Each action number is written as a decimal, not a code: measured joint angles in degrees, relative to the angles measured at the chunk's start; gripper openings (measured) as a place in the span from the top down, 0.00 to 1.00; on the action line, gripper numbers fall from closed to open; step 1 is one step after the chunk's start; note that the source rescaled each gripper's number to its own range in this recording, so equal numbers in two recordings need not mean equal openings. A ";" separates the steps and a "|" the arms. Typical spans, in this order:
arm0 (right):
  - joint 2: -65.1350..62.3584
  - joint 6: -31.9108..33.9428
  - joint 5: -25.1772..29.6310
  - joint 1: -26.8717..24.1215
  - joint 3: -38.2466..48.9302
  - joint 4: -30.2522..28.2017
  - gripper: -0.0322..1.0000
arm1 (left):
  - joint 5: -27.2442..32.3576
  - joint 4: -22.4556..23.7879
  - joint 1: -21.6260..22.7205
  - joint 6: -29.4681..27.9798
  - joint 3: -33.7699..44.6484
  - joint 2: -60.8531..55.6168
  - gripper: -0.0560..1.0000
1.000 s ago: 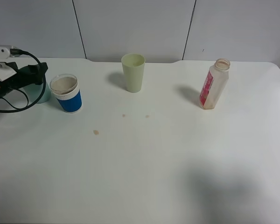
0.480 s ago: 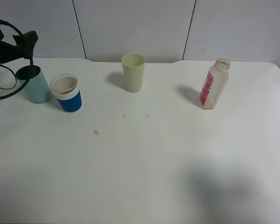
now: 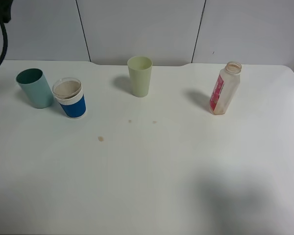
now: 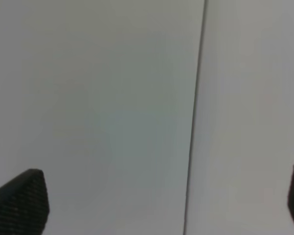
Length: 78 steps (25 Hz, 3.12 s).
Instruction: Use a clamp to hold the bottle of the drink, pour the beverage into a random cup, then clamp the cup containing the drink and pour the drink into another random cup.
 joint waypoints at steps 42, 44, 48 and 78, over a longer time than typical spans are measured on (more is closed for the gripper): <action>0.00 0.00 0.00 0.00 0.00 0.00 0.02 | 98.31 -20.38 0.00 17.91 5.57 -79.26 0.00; 0.00 0.00 0.00 0.00 0.00 0.00 0.02 | 103.83 -20.45 0.00 18.10 5.57 -82.89 0.00; 0.00 0.00 0.00 0.00 0.00 0.00 0.02 | 110.03 -20.45 0.00 18.10 5.57 -86.52 0.00; 0.00 0.00 0.00 0.00 0.00 0.00 0.02 | 126.58 -23.21 0.00 17.41 7.36 -87.67 0.00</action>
